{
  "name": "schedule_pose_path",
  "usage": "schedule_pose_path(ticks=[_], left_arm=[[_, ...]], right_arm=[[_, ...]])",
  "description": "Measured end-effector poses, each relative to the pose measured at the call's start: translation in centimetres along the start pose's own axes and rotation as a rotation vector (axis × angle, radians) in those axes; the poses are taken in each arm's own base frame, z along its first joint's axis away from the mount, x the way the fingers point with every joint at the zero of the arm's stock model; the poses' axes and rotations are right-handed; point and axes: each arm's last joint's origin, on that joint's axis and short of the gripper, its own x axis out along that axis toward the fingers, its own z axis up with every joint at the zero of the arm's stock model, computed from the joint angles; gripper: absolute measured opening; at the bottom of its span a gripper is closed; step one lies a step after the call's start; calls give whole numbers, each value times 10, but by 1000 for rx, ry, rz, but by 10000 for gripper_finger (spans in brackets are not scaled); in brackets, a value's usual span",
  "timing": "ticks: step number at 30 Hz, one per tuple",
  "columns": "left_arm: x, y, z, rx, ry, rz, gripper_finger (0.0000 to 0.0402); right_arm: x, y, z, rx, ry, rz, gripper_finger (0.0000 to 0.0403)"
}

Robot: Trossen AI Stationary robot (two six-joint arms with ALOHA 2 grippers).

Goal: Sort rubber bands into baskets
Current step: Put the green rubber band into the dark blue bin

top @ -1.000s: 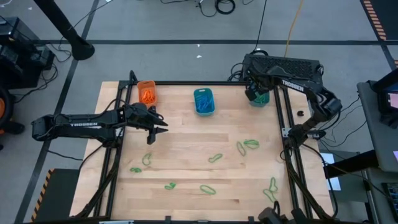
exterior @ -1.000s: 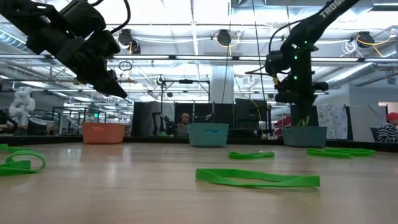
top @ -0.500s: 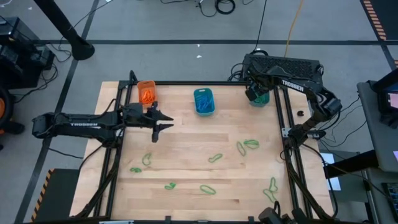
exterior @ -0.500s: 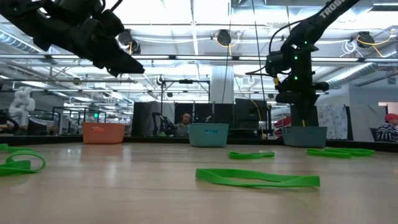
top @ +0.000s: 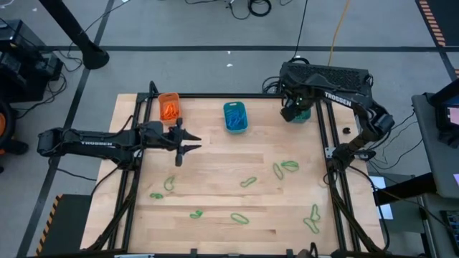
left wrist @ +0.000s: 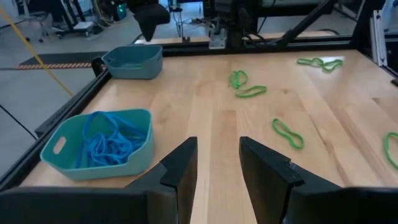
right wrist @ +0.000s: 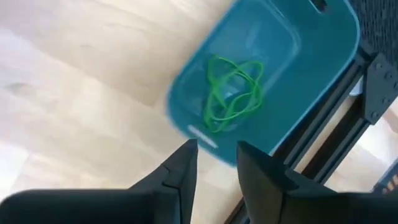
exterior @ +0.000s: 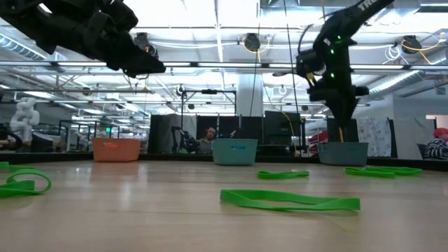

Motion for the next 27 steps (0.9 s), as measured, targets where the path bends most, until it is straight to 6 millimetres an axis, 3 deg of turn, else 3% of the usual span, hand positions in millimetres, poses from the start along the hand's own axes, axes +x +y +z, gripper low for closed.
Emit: schedule_pose_path(ticks=[6, 11, 19, 22, 27], left_arm=[[0, -4, 0, 4, 2, -20, 128], [0, -8, -2, 7, 24, -43, 128], [1, -15, -2, -27, 31, -81, 128], [1, -17, -2, -30, 31, -90, 128], [0, -20, -2, -28, 29, -102, 128]], right_arm=[[-26, 35, -11, -97, 17, 14, 100], [-38, 74, -44, -192, 139, 57, 100], [-55, 135, -96, -359, 87, 59, 100], [-50, 151, -114, -411, 58, 74, 100], [-27, 159, -139, -494, 83, 39, 100]])
